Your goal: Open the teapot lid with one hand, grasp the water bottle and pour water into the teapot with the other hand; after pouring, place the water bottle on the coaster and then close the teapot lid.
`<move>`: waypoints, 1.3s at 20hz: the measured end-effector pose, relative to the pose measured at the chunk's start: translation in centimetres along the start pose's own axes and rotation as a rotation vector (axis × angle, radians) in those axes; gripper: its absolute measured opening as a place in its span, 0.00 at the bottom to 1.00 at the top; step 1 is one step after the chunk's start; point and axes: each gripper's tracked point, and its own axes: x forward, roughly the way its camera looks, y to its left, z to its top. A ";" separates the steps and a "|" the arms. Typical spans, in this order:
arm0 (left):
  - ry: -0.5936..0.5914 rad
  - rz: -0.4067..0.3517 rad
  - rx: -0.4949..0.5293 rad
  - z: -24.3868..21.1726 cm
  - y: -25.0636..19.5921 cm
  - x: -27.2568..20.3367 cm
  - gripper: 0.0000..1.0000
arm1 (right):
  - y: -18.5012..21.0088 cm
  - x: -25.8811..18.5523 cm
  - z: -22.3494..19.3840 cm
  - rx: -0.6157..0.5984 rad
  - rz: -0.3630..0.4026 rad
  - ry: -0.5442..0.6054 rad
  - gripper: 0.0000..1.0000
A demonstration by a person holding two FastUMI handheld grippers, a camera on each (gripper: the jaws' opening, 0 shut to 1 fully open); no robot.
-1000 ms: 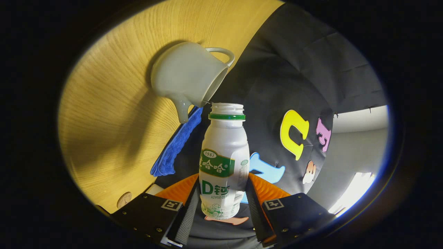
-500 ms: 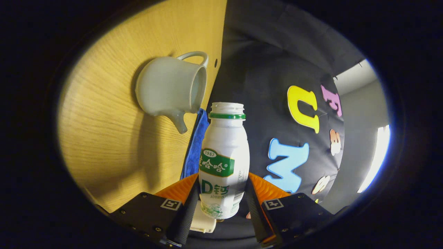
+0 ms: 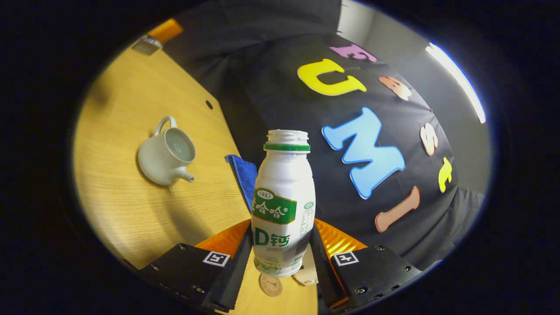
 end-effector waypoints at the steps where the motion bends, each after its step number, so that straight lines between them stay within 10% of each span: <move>1: 0.009 -0.003 0.012 -0.1 -0.4 0.8 0.17 | -0.2 -0.7 -0.2 0.081 0.015 0.000 0.71; 13: 0.005 -0.067 0.250 0.1 -6.6 9.5 0.17 | -5.6 -5.2 -3.1 0.668 -0.081 -0.123 0.71; 26: 0.133 -0.025 0.217 -5.6 -6.0 15.3 0.12 | -9.5 -5.7 -8.1 0.863 -0.149 -0.070 0.71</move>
